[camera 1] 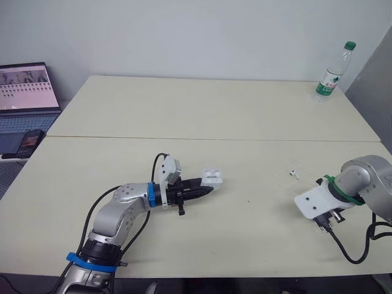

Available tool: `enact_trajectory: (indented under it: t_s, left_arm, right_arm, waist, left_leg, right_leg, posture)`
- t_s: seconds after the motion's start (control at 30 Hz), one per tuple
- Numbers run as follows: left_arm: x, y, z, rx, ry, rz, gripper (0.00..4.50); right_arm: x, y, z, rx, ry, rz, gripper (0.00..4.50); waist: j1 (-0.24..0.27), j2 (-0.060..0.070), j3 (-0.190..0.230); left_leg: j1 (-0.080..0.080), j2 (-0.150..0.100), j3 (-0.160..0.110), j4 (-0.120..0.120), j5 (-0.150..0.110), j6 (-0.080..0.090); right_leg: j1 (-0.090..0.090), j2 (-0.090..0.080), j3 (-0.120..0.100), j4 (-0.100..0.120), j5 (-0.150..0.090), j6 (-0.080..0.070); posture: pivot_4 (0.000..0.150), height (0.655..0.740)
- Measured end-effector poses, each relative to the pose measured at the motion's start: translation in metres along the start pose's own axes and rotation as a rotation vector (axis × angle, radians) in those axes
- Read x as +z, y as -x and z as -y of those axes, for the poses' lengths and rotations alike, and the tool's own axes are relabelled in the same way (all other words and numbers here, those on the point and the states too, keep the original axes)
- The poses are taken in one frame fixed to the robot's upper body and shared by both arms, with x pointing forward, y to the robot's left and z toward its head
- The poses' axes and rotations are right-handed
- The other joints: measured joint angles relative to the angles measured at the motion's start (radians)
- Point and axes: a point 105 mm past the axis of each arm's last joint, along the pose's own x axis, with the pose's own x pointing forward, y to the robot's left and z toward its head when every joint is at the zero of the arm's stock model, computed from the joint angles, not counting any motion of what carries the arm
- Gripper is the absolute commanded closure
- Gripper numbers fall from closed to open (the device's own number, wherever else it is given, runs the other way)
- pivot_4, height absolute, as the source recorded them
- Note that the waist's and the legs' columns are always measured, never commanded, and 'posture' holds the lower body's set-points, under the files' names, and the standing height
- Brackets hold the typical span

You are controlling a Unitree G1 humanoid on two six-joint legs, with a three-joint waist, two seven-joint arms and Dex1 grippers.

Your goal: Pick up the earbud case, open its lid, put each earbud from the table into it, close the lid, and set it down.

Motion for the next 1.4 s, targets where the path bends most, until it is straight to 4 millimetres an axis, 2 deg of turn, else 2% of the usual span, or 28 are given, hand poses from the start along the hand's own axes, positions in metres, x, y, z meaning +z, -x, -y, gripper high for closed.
enact_trajectory:
  t_s: [0.67, 1.4]
  left_arm:
    - [0.018, -0.007, 0.008, -0.003, 0.007, 0.005, 3.71]
    - [0.015, -0.005, 0.008, -0.011, 0.003, 0.003, 3.71]
  right_arm:
    - [0.005, -0.005, -0.003, 0.028, 0.041, -0.015, 2.72]
    - [0.005, -0.008, -0.008, 0.071, -0.006, -0.034, 2.72]
  waist:
    - [0.000, 0.000, 0.000]
    - [-0.001, 0.000, 0.000]
  left_leg:
    - [0.000, 0.000, 0.000, 0.000, 0.000, 0.000]
    - [0.000, 0.000, 0.000, 0.000, 0.000, 0.000]
  right_leg:
    - [0.000, 0.000, 0.000, 0.000, 0.000, 0.000]
    - [0.000, 0.000, 0.000, 0.000, 0.000, 0.000]
  posture:
    - [0.150, 0.7362]
    - [0.150, 0.7362]
